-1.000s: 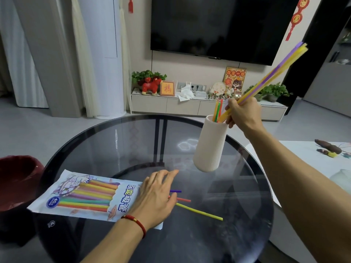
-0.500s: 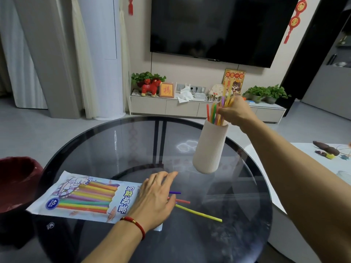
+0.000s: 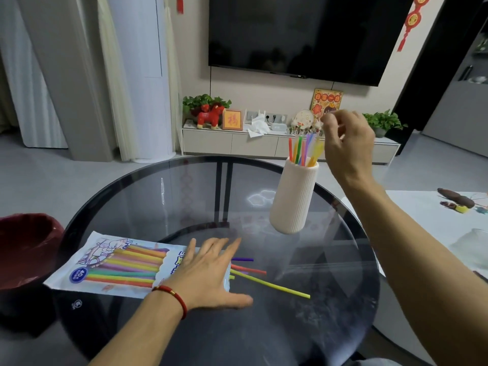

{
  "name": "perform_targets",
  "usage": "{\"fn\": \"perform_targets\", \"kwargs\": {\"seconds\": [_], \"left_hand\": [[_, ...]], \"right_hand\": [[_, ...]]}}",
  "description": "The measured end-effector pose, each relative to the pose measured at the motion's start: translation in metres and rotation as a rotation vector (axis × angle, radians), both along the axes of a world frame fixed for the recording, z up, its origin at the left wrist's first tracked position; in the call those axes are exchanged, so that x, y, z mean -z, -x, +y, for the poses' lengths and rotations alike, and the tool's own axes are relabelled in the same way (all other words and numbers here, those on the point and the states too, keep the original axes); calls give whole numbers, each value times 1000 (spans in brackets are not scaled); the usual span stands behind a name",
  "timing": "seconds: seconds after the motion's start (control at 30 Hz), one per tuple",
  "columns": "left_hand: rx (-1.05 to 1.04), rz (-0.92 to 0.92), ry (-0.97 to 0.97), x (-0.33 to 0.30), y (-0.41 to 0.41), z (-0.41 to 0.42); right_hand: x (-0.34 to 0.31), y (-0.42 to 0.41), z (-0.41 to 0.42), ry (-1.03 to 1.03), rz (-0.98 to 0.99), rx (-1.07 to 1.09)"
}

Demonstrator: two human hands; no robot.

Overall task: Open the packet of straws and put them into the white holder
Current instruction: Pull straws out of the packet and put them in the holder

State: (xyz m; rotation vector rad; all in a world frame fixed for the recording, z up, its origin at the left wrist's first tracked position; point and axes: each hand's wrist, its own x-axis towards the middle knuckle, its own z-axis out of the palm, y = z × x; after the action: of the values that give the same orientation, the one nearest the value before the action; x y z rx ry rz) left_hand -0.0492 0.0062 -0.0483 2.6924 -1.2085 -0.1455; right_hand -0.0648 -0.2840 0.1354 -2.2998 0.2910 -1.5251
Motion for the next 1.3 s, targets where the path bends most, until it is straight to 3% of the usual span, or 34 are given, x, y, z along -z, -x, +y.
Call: {"fn": "perform_targets", "kwargs": {"seconds": [0.07,0.1,0.17,0.23,0.3,0.47,0.57,0.67,0.87,1.03,1.3], "left_hand": [[25,40,-141,1,-4,10],[42,43,-188,1,-6,14],[61,35,-205,-1,-7,18],[67,26,-163,-4,-6,18],[58,3,-101,-7,-3,16],[52,-60,16,-15,1,13],[54,-93,37,-17,4,10],[17,-112,77,-16,4,10],[-23,-110,107,-14,2,14],[-48,-128,17,-13,-7,25],[-136,-82,-120,-5,-11,24]], "right_hand": [[25,18,12,56,-35,-65],[44,29,20,50,67,-156],[89,48,36,28,484,-377],[135,60,49,110,927,-465],[170,68,59,192,1127,-442],[197,68,88,269,959,-427],[196,63,117,118,893,-442],[196,55,132,28,948,-369],[196,50,126,306,997,-383],[188,57,97,443,1021,-351],[170,79,56,462,1124,-352]]}}
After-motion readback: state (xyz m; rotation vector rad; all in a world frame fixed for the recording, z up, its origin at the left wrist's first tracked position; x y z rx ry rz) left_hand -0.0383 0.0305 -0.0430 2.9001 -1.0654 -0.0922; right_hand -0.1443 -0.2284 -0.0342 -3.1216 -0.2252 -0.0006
